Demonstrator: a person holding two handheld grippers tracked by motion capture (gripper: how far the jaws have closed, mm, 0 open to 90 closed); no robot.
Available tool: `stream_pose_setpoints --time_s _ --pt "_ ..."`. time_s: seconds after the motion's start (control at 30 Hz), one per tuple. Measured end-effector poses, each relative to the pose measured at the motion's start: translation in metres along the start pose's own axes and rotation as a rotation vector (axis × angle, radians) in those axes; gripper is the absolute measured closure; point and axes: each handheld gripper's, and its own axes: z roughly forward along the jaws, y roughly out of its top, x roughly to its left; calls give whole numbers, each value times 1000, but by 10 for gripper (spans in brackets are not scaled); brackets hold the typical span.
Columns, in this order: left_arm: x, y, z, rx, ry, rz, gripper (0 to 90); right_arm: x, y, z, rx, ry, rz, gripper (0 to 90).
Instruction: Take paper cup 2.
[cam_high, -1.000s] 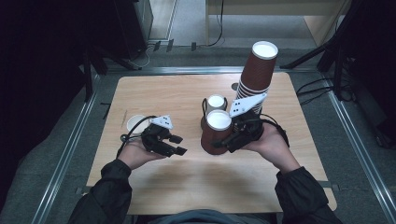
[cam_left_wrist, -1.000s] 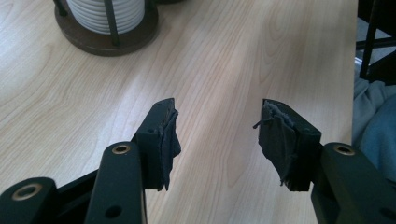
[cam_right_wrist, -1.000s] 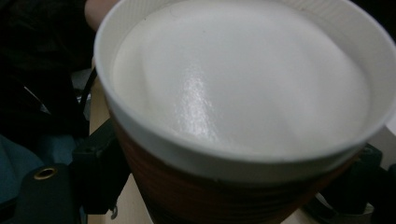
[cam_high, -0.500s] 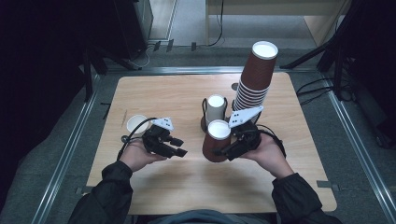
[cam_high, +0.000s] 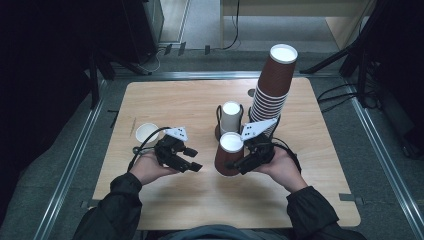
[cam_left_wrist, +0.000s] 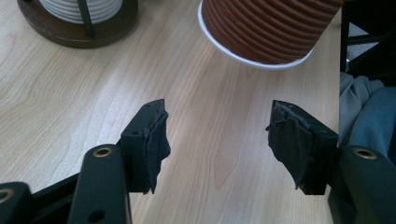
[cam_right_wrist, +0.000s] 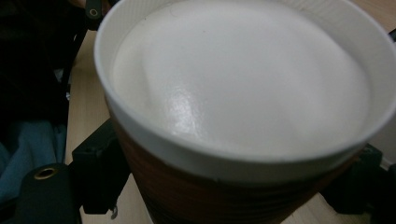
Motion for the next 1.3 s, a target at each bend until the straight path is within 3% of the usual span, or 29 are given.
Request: stream_pose_setpoints --time_s 0.13,0.23,0.3,0.47,0.7,0.93,1.3 --pt "0 1 1 10 -14 -11 306 -1 -2 3 0 2 5 166" --pt "-1 1 2 5 -14 20 345 -2 -3 6 1 7 4 166" --pt "0 1 4 11 -21 10 342 -2 -3 8 -7 11 3 166" --pt "2 2 5 7 -33 -15 254 -3 -4 10 -21 17 -5 166" --pt "0 4 8 -5 -72 7 173 -3 -4 16 -39 33 -12 166" --pt "-3 7 12 -12 -63 -1 79 -2 -3 18 -83 57 -9 166" --pt "-11 12 21 -1 -73 40 21 4 -2 23 -156 89 -29 167"
